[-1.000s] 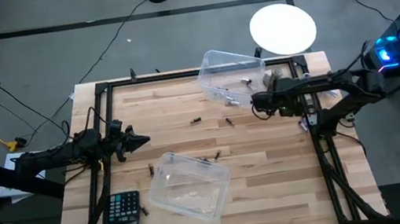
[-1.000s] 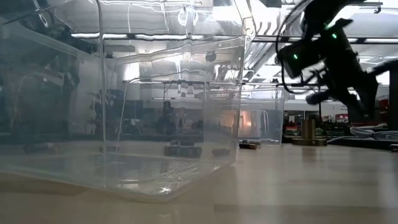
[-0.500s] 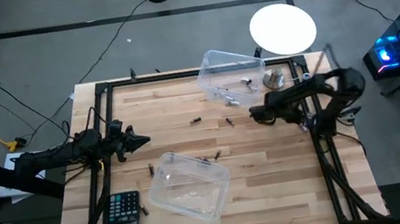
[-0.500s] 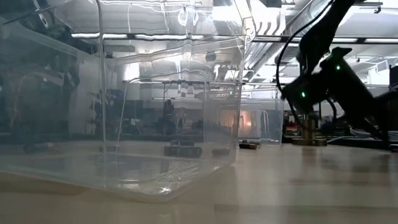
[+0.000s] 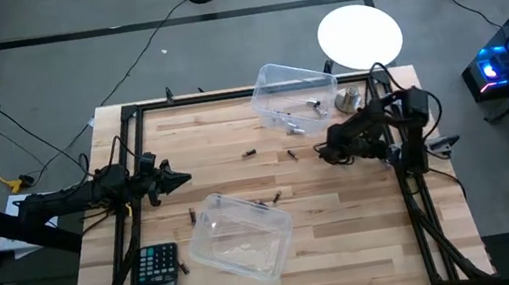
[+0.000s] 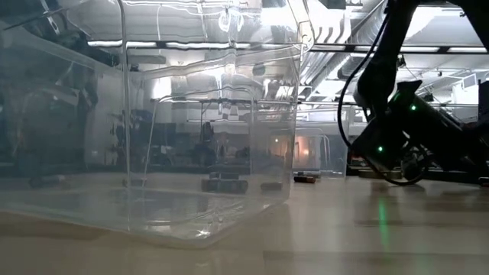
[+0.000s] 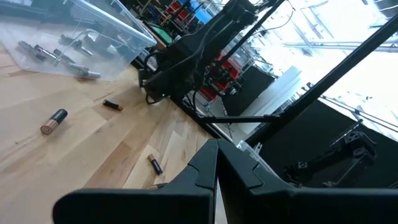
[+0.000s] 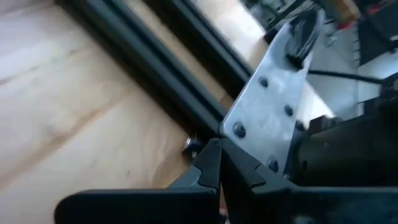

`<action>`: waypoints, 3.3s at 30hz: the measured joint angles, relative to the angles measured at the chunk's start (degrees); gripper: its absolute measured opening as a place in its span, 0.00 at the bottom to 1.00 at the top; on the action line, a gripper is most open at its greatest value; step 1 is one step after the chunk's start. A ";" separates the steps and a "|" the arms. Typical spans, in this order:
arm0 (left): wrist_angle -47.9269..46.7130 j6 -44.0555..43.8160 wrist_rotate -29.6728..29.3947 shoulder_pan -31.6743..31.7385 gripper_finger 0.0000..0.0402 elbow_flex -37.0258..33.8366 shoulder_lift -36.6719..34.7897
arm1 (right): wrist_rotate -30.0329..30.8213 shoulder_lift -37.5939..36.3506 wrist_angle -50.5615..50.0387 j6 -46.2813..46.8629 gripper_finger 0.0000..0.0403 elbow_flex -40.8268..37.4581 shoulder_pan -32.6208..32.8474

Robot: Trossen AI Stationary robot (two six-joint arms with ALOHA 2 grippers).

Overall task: Sort batteries
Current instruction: Put the silver battery into the top transparent bin

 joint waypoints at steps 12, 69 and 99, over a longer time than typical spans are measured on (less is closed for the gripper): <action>0.00 0.00 -0.09 0.00 0.00 0.00 0.00 | -7.16 -4.86 5.39 -1.84 0.00 0.67 6.48; 0.04 0.02 -0.12 0.01 0.00 0.04 0.20 | 3.07 -7.02 4.05 -7.15 0.00 8.51 -1.74; 0.03 0.01 -0.11 0.02 0.00 0.04 0.22 | 2.73 -30.50 12.27 -49.51 0.00 10.17 -11.26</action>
